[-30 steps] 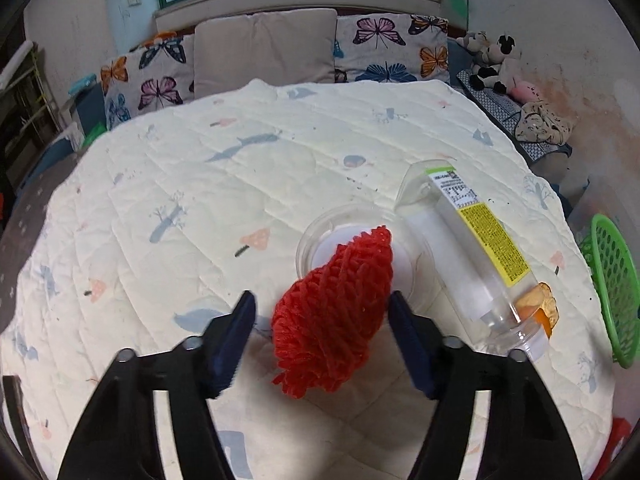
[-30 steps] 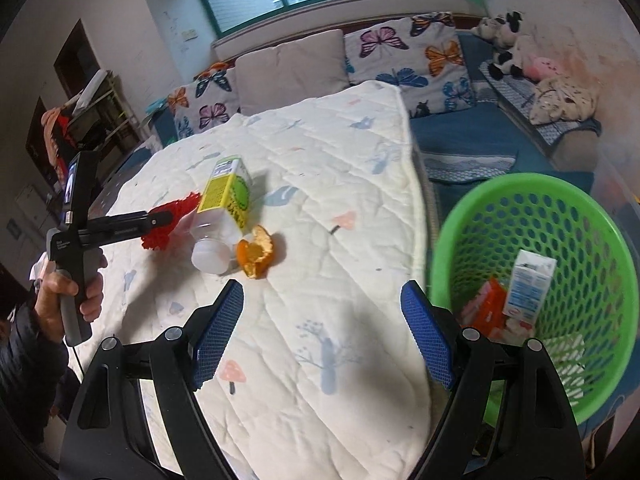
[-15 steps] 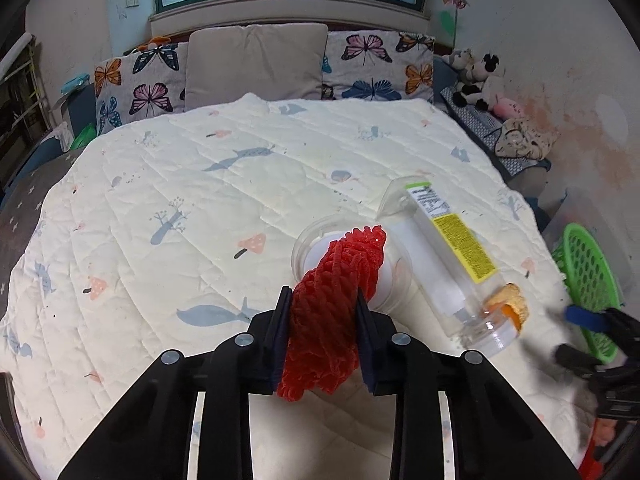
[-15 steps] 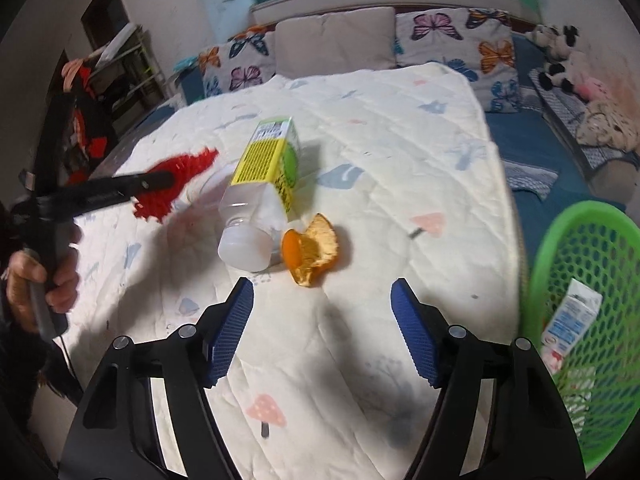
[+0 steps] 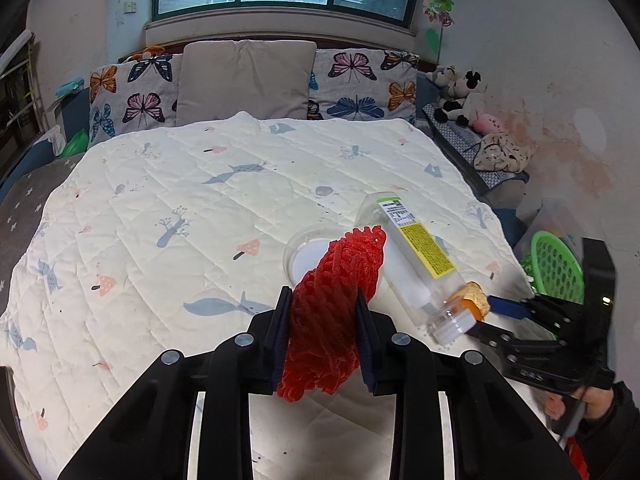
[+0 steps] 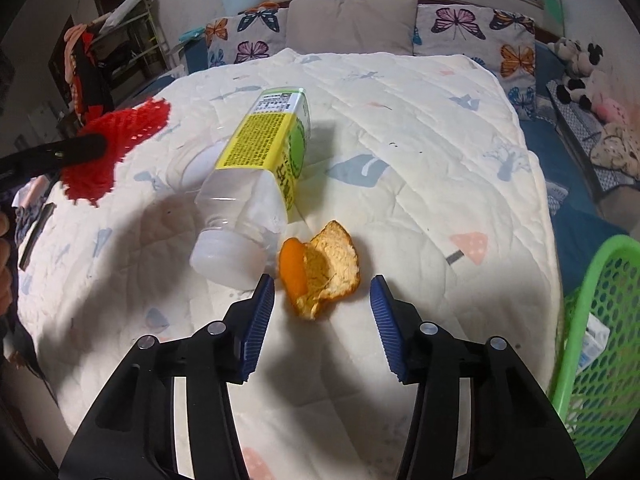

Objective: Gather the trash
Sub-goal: 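Grasp the orange peel with the right gripper, then release the orange peel and red net into the basket with both grippers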

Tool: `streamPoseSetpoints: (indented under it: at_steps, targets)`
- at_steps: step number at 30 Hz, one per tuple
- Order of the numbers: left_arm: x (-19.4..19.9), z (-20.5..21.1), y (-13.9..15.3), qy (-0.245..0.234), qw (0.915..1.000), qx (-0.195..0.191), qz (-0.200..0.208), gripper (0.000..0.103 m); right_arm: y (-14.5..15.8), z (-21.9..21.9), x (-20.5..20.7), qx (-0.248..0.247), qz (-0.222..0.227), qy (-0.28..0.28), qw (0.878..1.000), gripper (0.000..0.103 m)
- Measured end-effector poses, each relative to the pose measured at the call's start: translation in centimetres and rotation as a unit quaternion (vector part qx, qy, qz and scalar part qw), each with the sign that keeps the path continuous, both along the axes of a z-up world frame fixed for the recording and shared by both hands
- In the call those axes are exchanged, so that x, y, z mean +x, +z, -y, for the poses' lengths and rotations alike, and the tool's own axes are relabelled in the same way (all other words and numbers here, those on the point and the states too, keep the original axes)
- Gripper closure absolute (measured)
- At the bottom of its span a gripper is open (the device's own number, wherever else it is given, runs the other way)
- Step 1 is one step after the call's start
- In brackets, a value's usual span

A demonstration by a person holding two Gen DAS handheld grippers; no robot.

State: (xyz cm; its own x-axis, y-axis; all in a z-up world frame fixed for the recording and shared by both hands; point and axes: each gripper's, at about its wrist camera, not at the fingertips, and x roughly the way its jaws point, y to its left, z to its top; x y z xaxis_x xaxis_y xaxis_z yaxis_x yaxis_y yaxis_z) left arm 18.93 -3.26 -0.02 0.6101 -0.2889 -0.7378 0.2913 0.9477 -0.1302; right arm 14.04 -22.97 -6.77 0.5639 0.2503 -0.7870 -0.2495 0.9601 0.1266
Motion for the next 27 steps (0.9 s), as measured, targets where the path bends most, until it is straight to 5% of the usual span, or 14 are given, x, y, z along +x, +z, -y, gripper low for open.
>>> streamPoseSetpoints:
  at_steps: [5,13,27]
  targets:
    - [-0.3,0.1,0.0,0.0,1.0,0.002,-0.001,0.074,-0.5,-0.3,0.8,0.0,0.002,0.003,1.0,0.054]
    - [-1.0,1.2,0.2,-0.01,0.9999,0.0,-0.004,0.074,0.2,-0.2,0.2,0.001,0.011,-0.009,1.0,0.07]
    - [-2.7,7.9,0.6,-0.08,0.9968,-0.009,-0.007,0.074,3.6,4.8,-5.1,0.019,0.036,-0.06,0.997,0.072]
